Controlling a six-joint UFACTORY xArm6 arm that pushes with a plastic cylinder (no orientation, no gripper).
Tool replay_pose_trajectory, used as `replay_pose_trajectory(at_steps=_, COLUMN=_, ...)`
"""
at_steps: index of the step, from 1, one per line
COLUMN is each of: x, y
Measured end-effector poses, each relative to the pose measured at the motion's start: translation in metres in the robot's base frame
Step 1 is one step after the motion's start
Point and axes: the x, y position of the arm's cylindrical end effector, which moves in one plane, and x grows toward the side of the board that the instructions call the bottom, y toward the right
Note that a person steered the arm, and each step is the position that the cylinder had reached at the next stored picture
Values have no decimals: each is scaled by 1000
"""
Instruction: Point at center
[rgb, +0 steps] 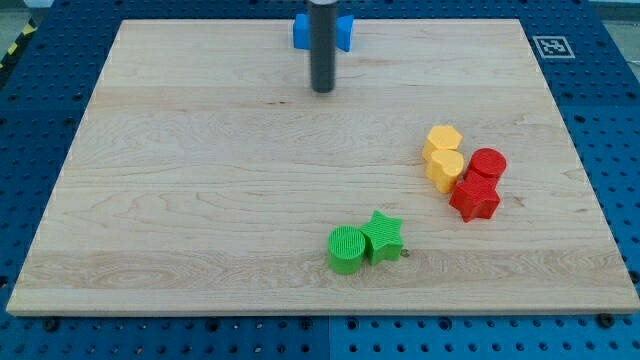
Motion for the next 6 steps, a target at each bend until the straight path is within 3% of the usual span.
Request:
replay_pose_trajectory(at_steps=1, x=4, y=74)
replay_pose_trajectory(at_steps=3, x=71, y=192)
replay_pose_trajectory(at_steps=4, x=113, y=188)
replay_pose_trajectory(at_steps=6, x=121, y=183)
